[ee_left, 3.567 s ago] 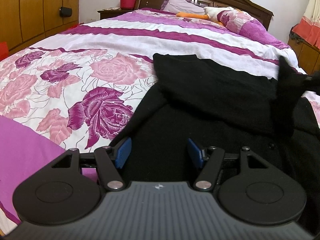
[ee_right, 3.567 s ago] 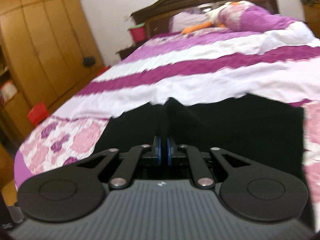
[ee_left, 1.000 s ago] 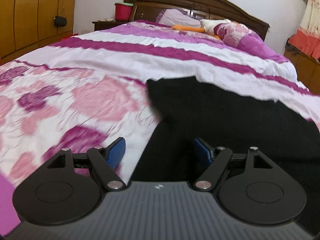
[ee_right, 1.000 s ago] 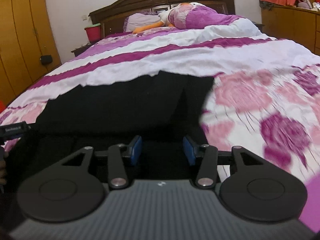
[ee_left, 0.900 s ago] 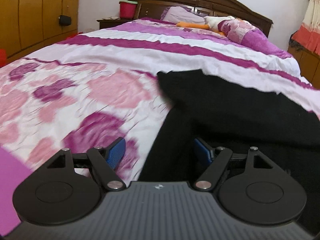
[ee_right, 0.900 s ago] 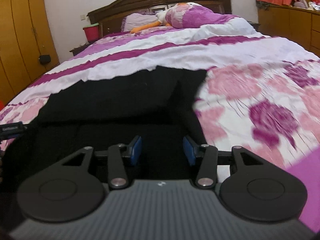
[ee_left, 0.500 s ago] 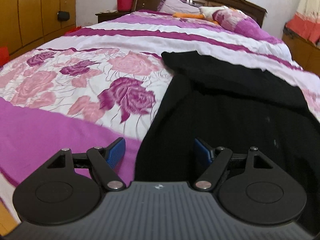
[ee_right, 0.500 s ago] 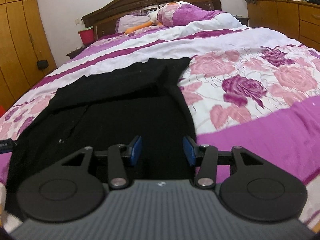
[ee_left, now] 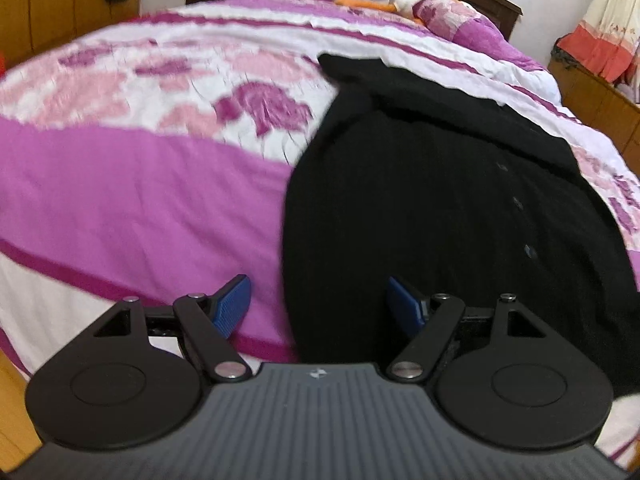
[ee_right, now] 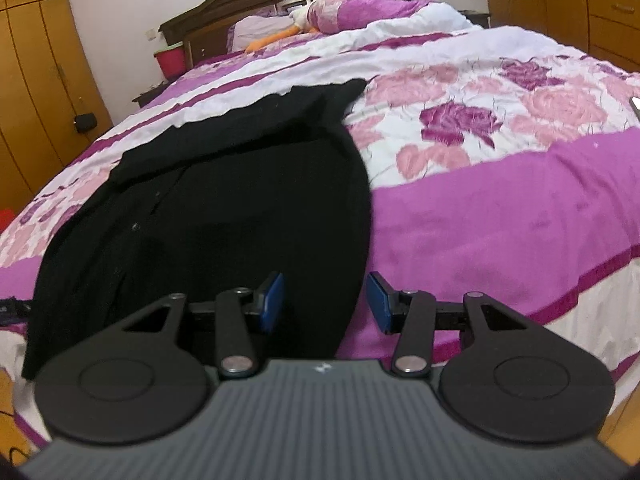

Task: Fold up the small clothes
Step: 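Withdraw the right gripper and move both grippers to the strip's end, then grasp the end of the folded black strip with both grippers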

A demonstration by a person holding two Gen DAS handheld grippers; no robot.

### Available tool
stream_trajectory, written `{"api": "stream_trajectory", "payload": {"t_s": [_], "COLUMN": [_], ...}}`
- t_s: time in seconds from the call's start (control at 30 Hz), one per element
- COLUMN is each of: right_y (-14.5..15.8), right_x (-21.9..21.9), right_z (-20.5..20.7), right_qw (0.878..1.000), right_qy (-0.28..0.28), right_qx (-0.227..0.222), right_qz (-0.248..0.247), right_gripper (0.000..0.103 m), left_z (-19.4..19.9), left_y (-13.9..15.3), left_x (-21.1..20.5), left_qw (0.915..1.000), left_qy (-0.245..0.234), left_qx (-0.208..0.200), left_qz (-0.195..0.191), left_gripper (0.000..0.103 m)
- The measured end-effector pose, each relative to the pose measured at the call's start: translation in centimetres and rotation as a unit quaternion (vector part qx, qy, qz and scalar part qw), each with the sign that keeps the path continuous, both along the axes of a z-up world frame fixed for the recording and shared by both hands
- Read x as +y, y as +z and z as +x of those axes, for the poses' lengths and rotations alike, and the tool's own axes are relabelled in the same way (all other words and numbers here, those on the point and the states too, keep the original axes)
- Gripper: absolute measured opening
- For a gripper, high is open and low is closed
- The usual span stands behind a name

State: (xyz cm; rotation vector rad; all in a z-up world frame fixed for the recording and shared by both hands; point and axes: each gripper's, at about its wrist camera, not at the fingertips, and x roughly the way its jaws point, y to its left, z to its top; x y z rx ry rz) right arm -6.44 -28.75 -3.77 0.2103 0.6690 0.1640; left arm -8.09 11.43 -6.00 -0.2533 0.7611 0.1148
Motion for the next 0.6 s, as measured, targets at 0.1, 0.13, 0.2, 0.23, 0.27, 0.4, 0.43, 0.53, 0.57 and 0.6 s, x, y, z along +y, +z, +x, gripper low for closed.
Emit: {"api": "stream_trajectory", "payload": {"t_s": [0.1, 0.13, 0.2, 0.23, 0.27, 0.4, 0.43, 0.53, 0.57, 0.6], "right_y": [-0.5, -0.6, -1.0, -1.1, -1.3, -1.9, -2.0, -2.3, -2.4, -2.5], "right_x": [-0.1, 0.0, 0.2, 0.3, 0.4, 1.0, 1.1, 1.0, 1.0, 1.0], "right_z": [-0.5, -0.7, -1.1, -1.2, -1.5, -1.7, -1.6, -1.4, -1.4, -1.5], "right_qw": [1.000, 1.000, 0.999, 0.999, 0.999, 0.999, 0.999, 0.998, 0.998, 0.997], "right_qy": [0.006, 0.007, 0.013, 0.016, 0.020, 0.035, 0.035, 0.033, 0.036, 0.040], "right_qx": [0.012, 0.016, 0.024, 0.026, 0.028, 0.022, 0.022, 0.028, 0.027, 0.025], "right_qz": [0.015, 0.020, 0.025, 0.026, 0.029, 0.025, 0.026, 0.050, 0.053, 0.056], "right_gripper": [0.048, 0.048, 0.048, 0.048, 0.048, 0.054, 0.055, 0.057, 0.057, 0.057], "left_z": [-0.3, -0.4, -0.5, -0.6, -0.6, -1.2, -1.4, -1.5, -1.5, -1.4], "left_y": [-0.6, -0.8, -1.0, -1.1, -1.3, -1.9, -1.9, -1.8, -1.9, -2.0], "left_x": [-0.4, -0.5, -0.5, -0.5, -0.4, -0.3, -0.5, -1.0, -1.1, -1.1], "left_qw": [0.9999, 0.9998, 0.9997, 0.9996, 0.9992, 0.9944, 0.9932, 0.9906, 0.9906, 0.9908], "left_qy": [-0.014, -0.015, -0.017, -0.019, -0.023, -0.062, -0.072, -0.089, -0.088, -0.085], "left_qx": [0.008, 0.009, 0.013, 0.015, 0.018, 0.009, 0.006, -0.005, -0.008, -0.007], "left_qz": [0.000, 0.000, -0.009, -0.017, -0.029, -0.085, -0.091, -0.103, -0.105, -0.105], "left_gripper": [0.079, 0.079, 0.079, 0.079, 0.079, 0.079, 0.079, 0.078, 0.078, 0.078]}}
